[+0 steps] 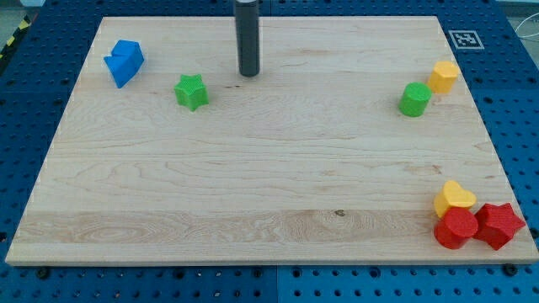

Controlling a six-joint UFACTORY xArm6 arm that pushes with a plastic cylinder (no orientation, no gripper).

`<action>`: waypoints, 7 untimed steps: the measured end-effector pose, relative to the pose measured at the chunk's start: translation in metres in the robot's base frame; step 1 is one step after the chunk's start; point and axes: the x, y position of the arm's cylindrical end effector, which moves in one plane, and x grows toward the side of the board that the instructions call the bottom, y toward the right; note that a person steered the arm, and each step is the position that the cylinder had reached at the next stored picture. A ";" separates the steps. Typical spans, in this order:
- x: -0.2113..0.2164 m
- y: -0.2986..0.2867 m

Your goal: Move the green star slightly right

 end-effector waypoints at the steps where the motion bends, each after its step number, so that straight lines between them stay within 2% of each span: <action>1: 0.002 -0.014; 3: 0.017 -0.042; 4: 0.017 -0.049; 5: -0.006 -0.064; 7: 0.006 -0.092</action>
